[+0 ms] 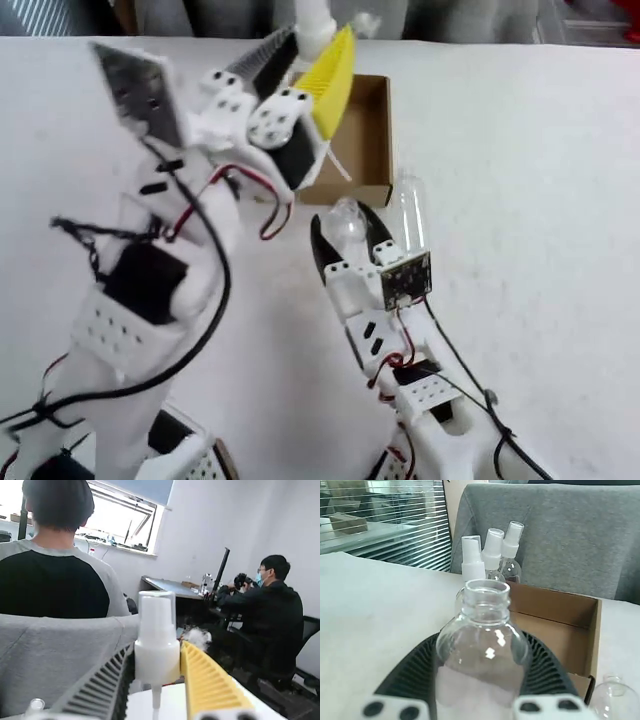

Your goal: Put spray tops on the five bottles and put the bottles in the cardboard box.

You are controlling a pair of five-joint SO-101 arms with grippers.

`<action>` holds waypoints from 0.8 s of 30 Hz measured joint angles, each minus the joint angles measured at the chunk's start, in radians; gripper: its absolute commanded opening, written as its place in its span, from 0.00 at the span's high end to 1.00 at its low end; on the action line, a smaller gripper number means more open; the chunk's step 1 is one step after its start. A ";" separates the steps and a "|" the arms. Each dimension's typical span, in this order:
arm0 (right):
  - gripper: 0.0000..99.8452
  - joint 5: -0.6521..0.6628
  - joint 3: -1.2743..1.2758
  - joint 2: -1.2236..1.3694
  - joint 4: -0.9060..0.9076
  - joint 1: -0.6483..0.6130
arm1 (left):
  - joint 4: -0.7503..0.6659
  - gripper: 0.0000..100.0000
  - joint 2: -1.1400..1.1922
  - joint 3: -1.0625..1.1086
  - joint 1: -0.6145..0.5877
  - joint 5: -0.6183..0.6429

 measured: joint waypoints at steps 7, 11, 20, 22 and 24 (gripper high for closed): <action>0.98 0.000 0.000 0.000 0.000 0.002 | 0.046 0.93 0.084 -0.003 0.060 -0.173; 0.98 0.000 0.000 0.000 0.000 0.002 | 0.046 0.93 0.110 -0.003 0.074 -0.184; 0.98 0.000 0.000 0.000 0.000 0.002 | -0.058 0.93 0.135 0.107 0.080 -0.186; 0.98 0.000 0.000 0.000 0.000 0.002 | -0.123 0.93 0.135 0.183 0.081 -0.186; 0.98 0.000 0.000 0.000 0.000 0.003 | -0.146 0.93 0.132 0.232 0.081 -0.186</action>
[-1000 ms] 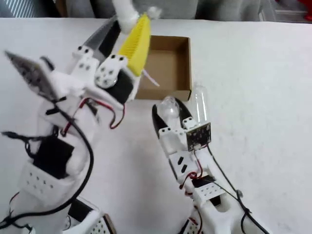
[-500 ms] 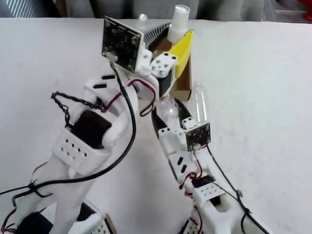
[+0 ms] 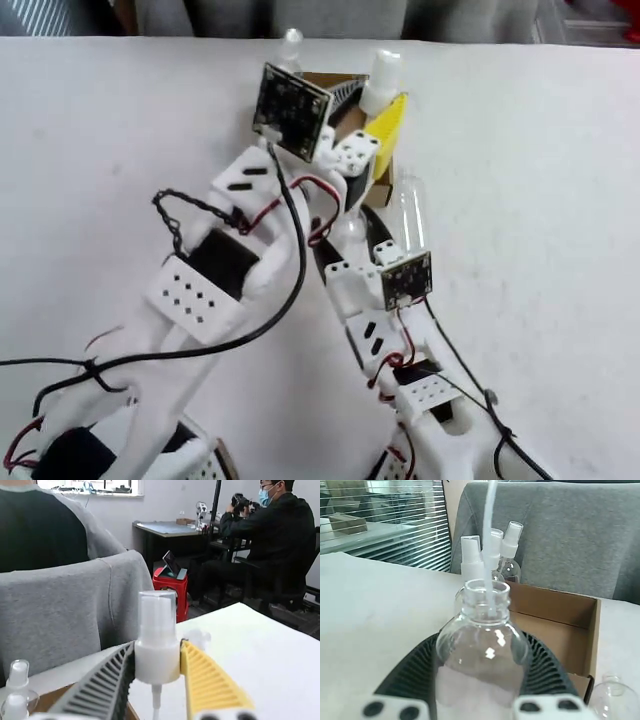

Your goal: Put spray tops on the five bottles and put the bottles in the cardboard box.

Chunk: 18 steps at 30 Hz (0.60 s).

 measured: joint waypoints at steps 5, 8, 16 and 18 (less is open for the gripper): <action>0.98 0.000 0.000 0.000 0.000 0.000 | -0.023 0.93 -0.048 0.114 0.000 0.000; 0.98 0.000 0.000 0.000 0.000 -0.003 | -0.025 0.93 -0.072 0.138 0.000 0.000; 0.98 0.000 0.000 0.000 0.000 -0.005 | -0.025 0.93 -0.147 0.261 0.015 0.000; 0.98 0.000 0.000 0.000 0.000 -0.006 | -0.025 0.93 -0.163 0.307 0.018 0.000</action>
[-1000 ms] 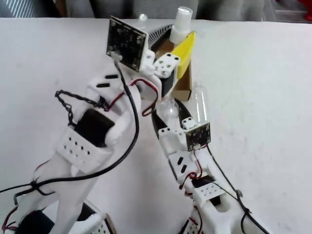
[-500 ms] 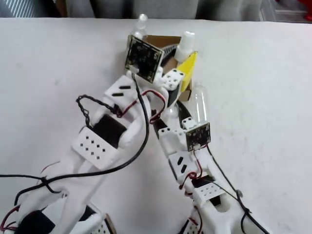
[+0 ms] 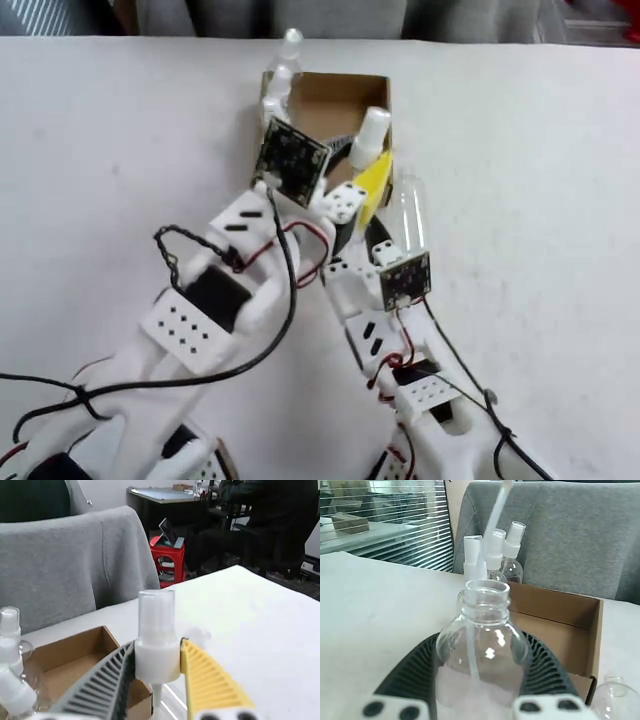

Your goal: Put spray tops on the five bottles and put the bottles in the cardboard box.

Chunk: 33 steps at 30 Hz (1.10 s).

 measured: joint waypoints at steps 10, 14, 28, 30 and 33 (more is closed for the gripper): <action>0.98 0.000 0.000 0.000 0.000 0.000 | -0.064 0.93 -0.081 0.199 0.000 0.000; 0.98 0.000 0.000 -0.002 0.028 0.000 | -0.153 0.93 -0.110 0.295 0.000 0.000; 0.98 0.000 0.000 0.000 0.031 0.012 | -0.319 0.93 -0.115 0.443 -0.003 0.000; 0.98 0.002 0.000 0.000 0.032 0.020 | -0.333 0.93 -0.123 0.463 -0.008 0.000; 0.98 0.002 0.000 0.000 0.032 0.020 | -0.356 0.93 -0.135 0.489 -0.009 0.000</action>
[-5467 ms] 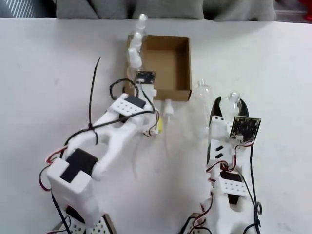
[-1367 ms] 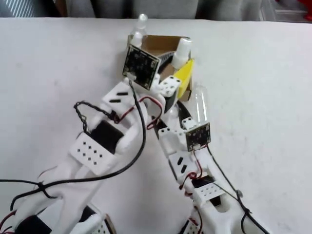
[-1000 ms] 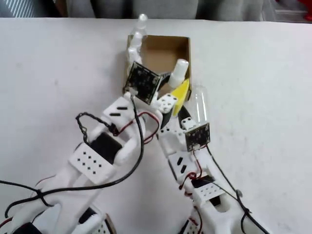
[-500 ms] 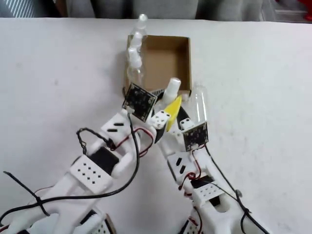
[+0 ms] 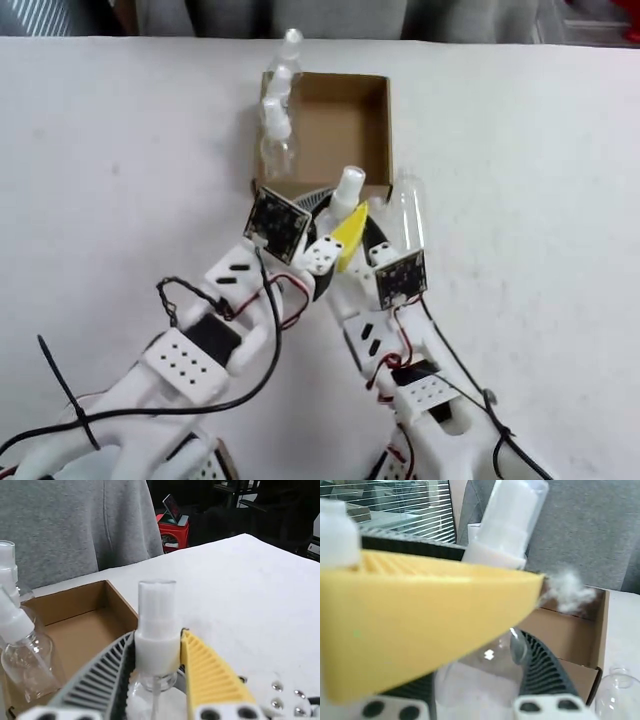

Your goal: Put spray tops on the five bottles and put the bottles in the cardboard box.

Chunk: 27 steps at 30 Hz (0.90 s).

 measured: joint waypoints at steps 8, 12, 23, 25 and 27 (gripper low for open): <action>0.98 0.000 0.000 0.000 0.000 0.000 | -0.123 0.92 -0.002 0.068 -0.002 -0.002; 0.98 0.000 0.000 0.000 0.000 0.000 | -0.127 0.78 -0.002 0.071 -0.003 -0.002; 0.98 -0.003 0.000 0.000 -0.002 0.021 | -0.117 0.63 0.000 0.080 -0.023 0.005; 0.98 -0.003 0.000 0.000 -0.002 0.021 | -0.117 0.62 0.000 0.080 -0.021 0.005; 0.98 -0.003 0.000 0.000 -0.002 0.018 | -0.117 0.62 -0.002 0.080 -0.020 0.005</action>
